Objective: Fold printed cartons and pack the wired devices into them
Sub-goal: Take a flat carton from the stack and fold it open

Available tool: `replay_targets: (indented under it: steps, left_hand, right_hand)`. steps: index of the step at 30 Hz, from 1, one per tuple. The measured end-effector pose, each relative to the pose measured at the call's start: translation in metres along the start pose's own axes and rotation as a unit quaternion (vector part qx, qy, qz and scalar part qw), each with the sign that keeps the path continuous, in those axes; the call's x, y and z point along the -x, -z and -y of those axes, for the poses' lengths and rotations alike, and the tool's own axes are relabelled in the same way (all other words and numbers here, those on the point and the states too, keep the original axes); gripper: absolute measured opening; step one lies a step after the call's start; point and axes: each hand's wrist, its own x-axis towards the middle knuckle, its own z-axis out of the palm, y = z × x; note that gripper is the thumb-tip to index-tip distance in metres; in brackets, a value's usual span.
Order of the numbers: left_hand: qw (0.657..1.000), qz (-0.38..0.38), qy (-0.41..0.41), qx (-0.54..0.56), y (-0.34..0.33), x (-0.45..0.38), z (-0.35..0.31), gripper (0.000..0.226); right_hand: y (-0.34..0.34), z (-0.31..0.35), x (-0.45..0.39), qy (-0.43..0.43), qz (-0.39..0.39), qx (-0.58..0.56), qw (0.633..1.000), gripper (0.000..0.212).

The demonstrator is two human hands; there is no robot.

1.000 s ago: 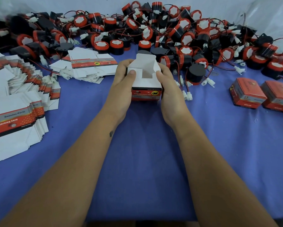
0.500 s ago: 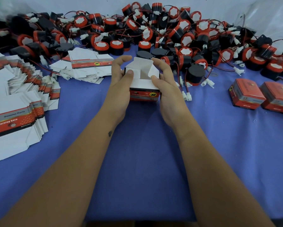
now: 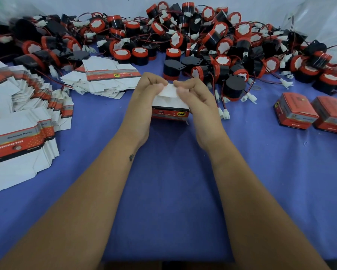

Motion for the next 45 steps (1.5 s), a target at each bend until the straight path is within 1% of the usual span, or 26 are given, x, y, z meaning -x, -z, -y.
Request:
replay_targets:
  steps: [2, 5, 7, 10, 16, 18, 20, 21, 23, 25, 27, 29, 31, 33, 35, 40, 43, 45]
  left_hand:
    - [1.000, 0.003, 0.007, -0.016, 0.0014, -0.0007, 0.0014, 0.024]
    - [1.000, 0.009, 0.021, -0.007, 0.0029, -0.0012, 0.0010, 0.031]
    - [0.999, 0.005, 0.033, -0.007, 0.0031, -0.0014, 0.0002, 0.039]
    - [0.999, -0.009, 0.037, -0.017, 0.0016, -0.0012, 0.0018, 0.046]
    - [0.997, -0.020, 0.018, -0.073, -0.0006, 0.0004, 0.0044, 0.041]
    - [0.997, -0.021, 0.021, -0.074, -0.0009, 0.0006, 0.0043, 0.040]
    - [0.998, -0.026, 0.034, -0.052, -0.0009, -0.0005, 0.0034, 0.036]
    - [0.998, -0.029, 0.040, -0.035, -0.0007, -0.0014, 0.0030, 0.033]
    - [0.999, -0.034, 0.038, -0.003, -0.0006, -0.0019, 0.0026, 0.027]
    - [0.998, -0.043, 0.033, 0.005, -0.0011, -0.0008, 0.0033, 0.028]
    - [0.999, -0.036, 0.028, -0.017, -0.0017, 0.0006, 0.0042, 0.029]
    - [0.999, -0.022, 0.021, -0.040, -0.0021, 0.0016, 0.0038, 0.030]
    - [0.999, -0.017, 0.020, -0.042, -0.0013, 0.0014, 0.0024, 0.031]
    - [0.999, -0.017, 0.019, -0.036, 0.0001, 0.0010, 0.0018, 0.031]
    - [0.999, -0.020, 0.015, -0.030, 0.0009, 0.0009, 0.0020, 0.029]
    - [0.999, -0.034, 0.011, -0.032, 0.0021, 0.0012, 0.0020, 0.030]
    - [0.998, -0.043, 0.016, -0.048, 0.0007, 0.0018, 0.0017, 0.031]
    - [0.997, -0.045, 0.022, -0.055, -0.0016, 0.0021, 0.0001, 0.034]
  right_hand:
    - [-0.0002, -0.0028, 0.0010, 0.012, -0.002, 0.050, 0.999, 0.019]
    - [-0.0016, -0.0017, 0.0013, -0.011, -0.021, 0.049, 0.999, 0.030]
    - [-0.0014, 0.0001, 0.0005, -0.018, -0.039, 0.050, 0.998, 0.029]
    - [-0.0018, 0.0004, 0.0004, -0.002, -0.058, 0.085, 0.995, 0.027]
    - [-0.0019, 0.0008, 0.0017, 0.030, -0.073, 0.107, 0.991, 0.030]
    - [-0.0015, -0.0001, 0.0014, 0.032, -0.074, 0.112, 0.990, 0.026]
    - [-0.0013, 0.0008, 0.0012, 0.020, -0.076, 0.094, 0.993, 0.016]
    - [-0.0012, 0.0015, 0.0010, 0.010, -0.080, 0.080, 0.994, 0.015]
    - [-0.0004, 0.0013, 0.0002, -0.012, -0.088, 0.063, 0.994, 0.026]
    - [-0.0008, -0.0008, -0.0005, -0.040, -0.090, 0.074, 0.992, 0.034]
    - [-0.0024, -0.0043, -0.0023, -0.052, -0.079, 0.123, 0.988, 0.036]
    - [-0.0022, -0.0055, -0.0030, -0.048, -0.067, 0.152, 0.985, 0.032]
    - [-0.0004, -0.0043, -0.0014, -0.046, -0.037, 0.100, 0.993, 0.027]
    - [0.0014, -0.0043, 0.0002, -0.042, -0.013, 0.085, 0.995, 0.029]
    - [0.0009, -0.0057, 0.0014, -0.037, -0.018, 0.102, 0.994, 0.031]
    - [-0.0022, -0.0048, 0.0029, -0.033, -0.037, 0.124, 0.991, 0.028]
    - [-0.0029, -0.0013, 0.0017, -0.051, -0.034, 0.092, 0.994, 0.020]
    - [-0.0032, 0.0007, 0.0000, -0.072, -0.048, 0.049, 0.995, 0.025]
